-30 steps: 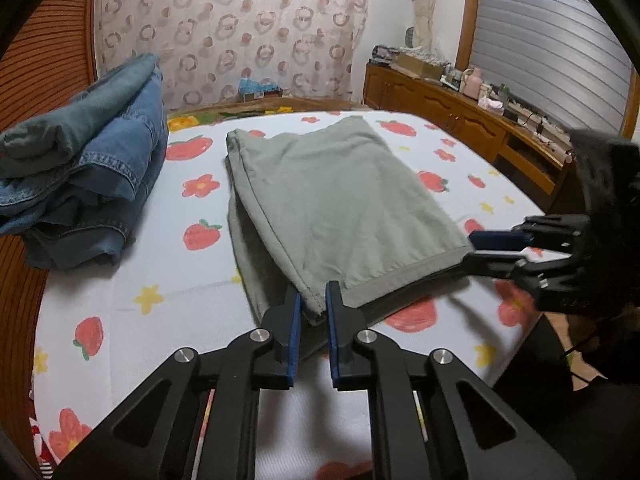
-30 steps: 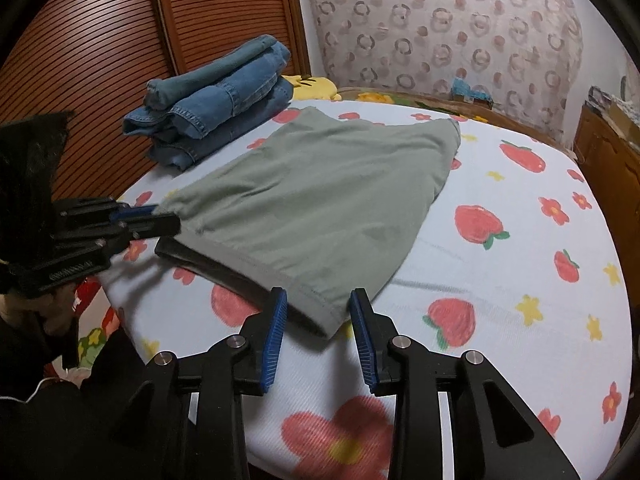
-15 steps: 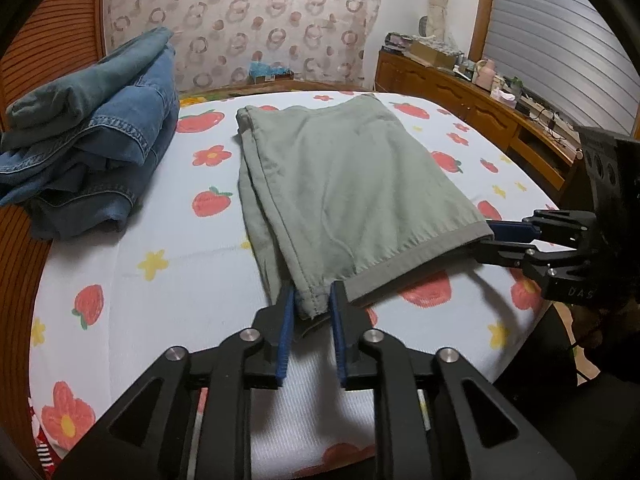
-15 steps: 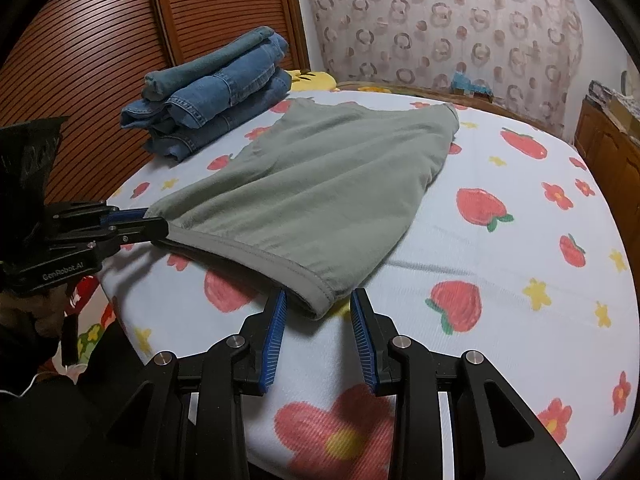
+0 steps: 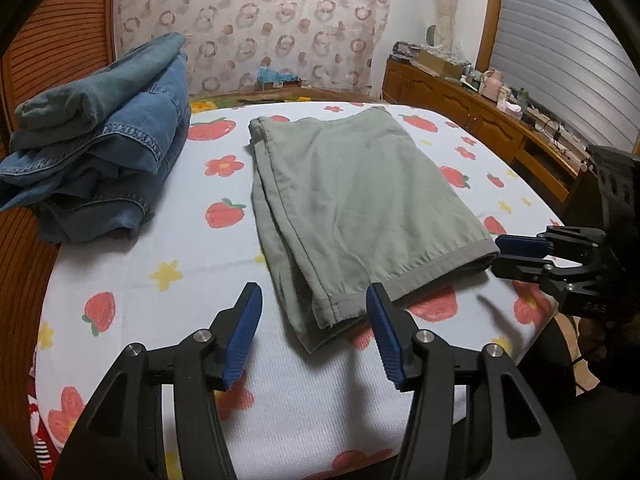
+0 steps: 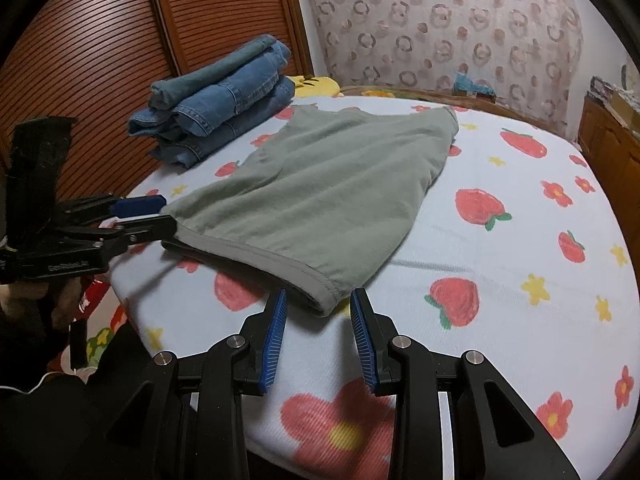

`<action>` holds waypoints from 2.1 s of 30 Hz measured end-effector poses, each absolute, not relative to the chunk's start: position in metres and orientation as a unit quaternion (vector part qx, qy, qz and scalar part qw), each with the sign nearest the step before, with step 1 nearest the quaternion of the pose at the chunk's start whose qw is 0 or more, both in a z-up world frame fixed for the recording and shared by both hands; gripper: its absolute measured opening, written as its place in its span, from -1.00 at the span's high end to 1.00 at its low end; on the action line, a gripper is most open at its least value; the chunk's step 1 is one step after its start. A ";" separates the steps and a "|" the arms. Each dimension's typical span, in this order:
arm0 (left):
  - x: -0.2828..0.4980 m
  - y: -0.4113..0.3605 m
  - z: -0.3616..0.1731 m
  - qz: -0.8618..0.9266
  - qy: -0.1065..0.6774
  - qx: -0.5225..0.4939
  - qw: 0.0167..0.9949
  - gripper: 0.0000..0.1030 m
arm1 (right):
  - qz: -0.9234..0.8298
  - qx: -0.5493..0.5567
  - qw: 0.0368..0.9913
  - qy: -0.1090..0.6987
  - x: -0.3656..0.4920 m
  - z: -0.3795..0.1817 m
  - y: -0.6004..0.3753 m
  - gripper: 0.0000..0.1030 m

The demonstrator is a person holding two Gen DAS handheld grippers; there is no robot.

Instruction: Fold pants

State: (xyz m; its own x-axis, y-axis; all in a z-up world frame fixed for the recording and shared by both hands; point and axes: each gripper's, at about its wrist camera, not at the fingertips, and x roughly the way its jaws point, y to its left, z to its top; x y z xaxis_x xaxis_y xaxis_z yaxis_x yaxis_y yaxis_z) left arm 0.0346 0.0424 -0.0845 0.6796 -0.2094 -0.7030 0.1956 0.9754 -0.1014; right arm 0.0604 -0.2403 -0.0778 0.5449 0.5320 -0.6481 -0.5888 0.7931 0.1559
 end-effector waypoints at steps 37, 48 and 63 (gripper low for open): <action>0.038 0.047 -0.105 -0.108 0.394 -0.027 0.912 0.32 | 0.287 -0.036 0.884 0.366 0.075 -0.092 -0.229 0.19; 0.035 0.047 -0.106 -0.105 0.397 -0.040 0.911 0.32 | 0.294 -0.041 0.882 0.365 0.072 -0.093 -0.227 0.20; 0.031 0.049 -0.106 -0.118 0.398 -0.079 0.906 0.65 | 0.299 -0.037 0.882 0.362 0.070 -0.093 -0.227 0.22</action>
